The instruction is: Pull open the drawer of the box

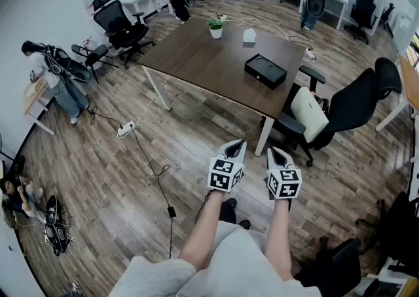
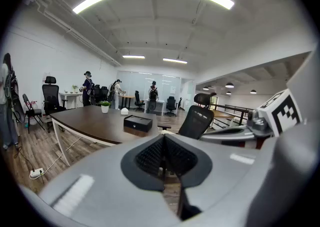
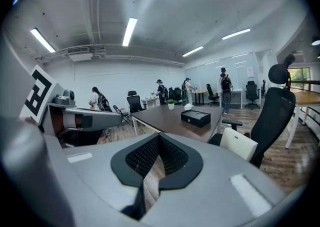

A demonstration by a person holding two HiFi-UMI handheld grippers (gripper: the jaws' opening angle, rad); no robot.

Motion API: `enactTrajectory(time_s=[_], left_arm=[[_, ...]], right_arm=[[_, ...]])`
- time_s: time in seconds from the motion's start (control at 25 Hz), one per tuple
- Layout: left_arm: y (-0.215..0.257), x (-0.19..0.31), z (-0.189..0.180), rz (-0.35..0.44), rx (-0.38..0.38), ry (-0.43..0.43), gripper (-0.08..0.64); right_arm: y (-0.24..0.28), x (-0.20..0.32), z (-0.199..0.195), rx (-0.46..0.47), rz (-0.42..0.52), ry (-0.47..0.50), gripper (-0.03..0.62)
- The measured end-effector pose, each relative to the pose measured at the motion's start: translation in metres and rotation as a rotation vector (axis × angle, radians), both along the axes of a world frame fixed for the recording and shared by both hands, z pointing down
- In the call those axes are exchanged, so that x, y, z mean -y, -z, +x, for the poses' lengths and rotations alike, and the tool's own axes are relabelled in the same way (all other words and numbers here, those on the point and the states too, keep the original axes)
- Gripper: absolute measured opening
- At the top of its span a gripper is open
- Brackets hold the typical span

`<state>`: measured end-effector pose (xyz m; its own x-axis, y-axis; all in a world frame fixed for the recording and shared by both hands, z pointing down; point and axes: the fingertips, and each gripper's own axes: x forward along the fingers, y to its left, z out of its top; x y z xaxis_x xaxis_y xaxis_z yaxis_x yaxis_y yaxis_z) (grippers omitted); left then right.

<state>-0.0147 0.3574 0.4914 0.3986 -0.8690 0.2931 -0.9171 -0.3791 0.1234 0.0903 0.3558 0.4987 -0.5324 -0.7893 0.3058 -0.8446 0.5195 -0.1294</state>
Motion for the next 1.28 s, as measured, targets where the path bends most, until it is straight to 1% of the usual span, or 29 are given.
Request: enactTrajectory(time_s=[0.2, 0.4, 0.6, 0.72, 0.8, 0.92, 1.0, 1.12, 1.28], left_arm=[[0.004, -0.001, -0.004, 0.006, 0.000, 0.016, 0.054], [0.003, -0.007, -0.001, 0.001, 0.004, 0.006, 0.055], [0.004, -0.007, -0.013, 0.002, 0.006, 0.036, 0.054], [0.004, -0.003, -0.015, 0.001, -0.019, 0.048, 0.055], [-0.001, 0.001, -0.014, -0.007, -0.022, 0.042, 0.054], [-0.010, 0.015, -0.015, -0.022, -0.017, 0.037, 0.054], [-0.013, 0.029, -0.015, -0.027, -0.016, 0.035, 0.054], [-0.015, 0.056, -0.017, -0.030, -0.033, 0.043, 0.054], [-0.018, 0.105, -0.029, -0.036, -0.054, 0.046, 0.055]], right_arm=[[0.000, -0.001, -0.002, 0.000, -0.003, 0.012, 0.002], [-0.004, -0.001, 0.001, -0.005, -0.018, 0.011, 0.002], [-0.009, 0.002, 0.002, -0.007, -0.031, 0.004, 0.002], [-0.009, 0.006, 0.009, 0.033, -0.030, -0.010, 0.002], [-0.010, 0.011, 0.013, 0.068, -0.025, -0.015, 0.002], [-0.007, 0.024, 0.013, 0.144, -0.022, -0.012, 0.002], [-0.005, 0.039, 0.013, 0.172, -0.020, -0.008, 0.002], [-0.009, 0.060, 0.013, 0.149, -0.018, 0.011, 0.002], [-0.017, 0.099, 0.001, 0.111, -0.031, 0.032, 0.002]])
